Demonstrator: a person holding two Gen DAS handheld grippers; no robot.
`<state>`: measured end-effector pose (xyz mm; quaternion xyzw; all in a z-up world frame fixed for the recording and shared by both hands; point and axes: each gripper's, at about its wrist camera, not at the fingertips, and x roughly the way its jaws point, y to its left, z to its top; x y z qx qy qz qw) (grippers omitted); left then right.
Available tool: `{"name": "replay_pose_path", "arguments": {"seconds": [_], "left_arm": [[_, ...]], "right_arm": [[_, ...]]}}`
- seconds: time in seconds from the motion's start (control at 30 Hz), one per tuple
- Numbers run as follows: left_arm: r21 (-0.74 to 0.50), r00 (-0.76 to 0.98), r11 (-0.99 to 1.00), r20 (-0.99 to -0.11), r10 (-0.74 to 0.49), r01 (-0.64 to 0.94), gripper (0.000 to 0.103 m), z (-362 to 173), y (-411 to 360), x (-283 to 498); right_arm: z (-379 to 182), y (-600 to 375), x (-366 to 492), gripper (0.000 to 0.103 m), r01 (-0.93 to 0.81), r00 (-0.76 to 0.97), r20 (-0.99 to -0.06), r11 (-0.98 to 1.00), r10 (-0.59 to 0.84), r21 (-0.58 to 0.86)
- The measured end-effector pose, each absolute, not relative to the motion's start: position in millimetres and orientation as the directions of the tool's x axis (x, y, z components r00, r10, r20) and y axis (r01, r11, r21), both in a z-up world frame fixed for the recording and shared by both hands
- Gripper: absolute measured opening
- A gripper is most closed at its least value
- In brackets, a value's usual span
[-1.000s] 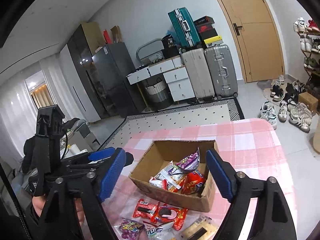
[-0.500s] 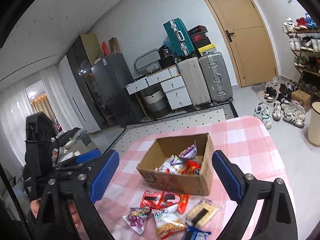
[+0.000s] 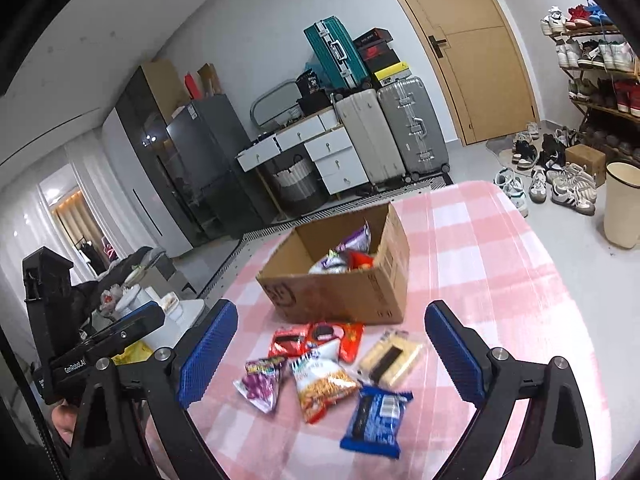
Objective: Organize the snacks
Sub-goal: 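Move both tools back to the snacks beside the box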
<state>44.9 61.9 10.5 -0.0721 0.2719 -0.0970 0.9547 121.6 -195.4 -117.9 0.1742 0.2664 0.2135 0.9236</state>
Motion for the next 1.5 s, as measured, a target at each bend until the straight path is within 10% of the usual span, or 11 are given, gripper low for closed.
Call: {"name": "replay_pose_path", "arguments": {"seconds": [1.5], "left_arm": [[-0.277, 0.687, 0.951, -0.664, -0.295, 0.140, 0.102, -112.0, 61.6, 65.4]], "right_arm": [[-259.9, -146.5, 152.1, 0.086, -0.221, 0.567, -0.719, 0.915, 0.402, 0.337]]}}
